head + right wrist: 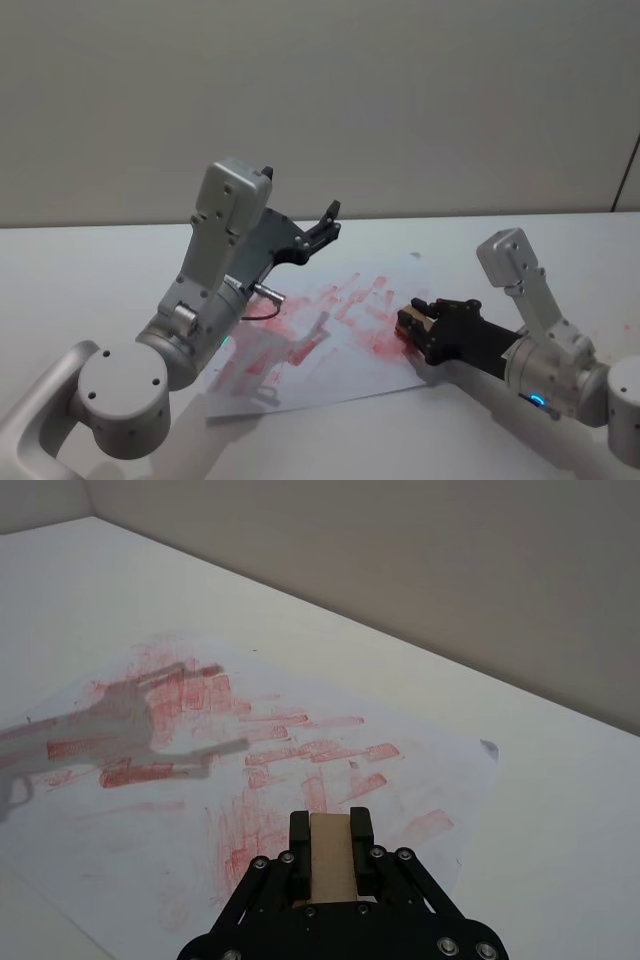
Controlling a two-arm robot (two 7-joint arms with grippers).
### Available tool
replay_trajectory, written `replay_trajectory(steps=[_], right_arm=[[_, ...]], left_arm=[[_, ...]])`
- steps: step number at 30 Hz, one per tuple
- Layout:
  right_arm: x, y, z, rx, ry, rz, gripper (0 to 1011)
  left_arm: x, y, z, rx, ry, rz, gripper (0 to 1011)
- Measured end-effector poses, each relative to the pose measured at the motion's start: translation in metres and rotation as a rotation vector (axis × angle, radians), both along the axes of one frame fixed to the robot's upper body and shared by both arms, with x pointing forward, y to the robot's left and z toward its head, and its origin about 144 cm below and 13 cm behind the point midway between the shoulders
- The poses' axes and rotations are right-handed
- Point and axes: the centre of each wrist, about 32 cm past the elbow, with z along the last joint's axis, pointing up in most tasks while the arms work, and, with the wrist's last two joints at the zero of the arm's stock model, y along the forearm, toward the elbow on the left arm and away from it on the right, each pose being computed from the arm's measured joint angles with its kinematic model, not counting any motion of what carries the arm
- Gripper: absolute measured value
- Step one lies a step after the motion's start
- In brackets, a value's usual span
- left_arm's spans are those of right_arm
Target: Use the one hand to pick up the stamp and affix it onto the A4 paper.
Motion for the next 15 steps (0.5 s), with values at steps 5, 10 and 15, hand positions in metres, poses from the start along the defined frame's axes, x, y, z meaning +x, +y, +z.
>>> replay_trajectory(steps=[5, 10, 15], right_arm=[[0.000, 0.002, 0.001, 0.018, -0.025, -0.019, 223], [-0.001, 0.004, 0.006, 0.039, -0.053, -0.044, 223], [-0.004, 0.005, 0.013, 0.066, -0.098, -0.087, 223]], left_arm=[[0.000, 0.000, 0.000, 0.000, 0.000, 0.000, 1001], [0.000, 0.000, 0.000, 0.000, 0.000, 0.000, 1001], [0.000, 0.000, 0.000, 0.000, 0.000, 0.000, 1001]])
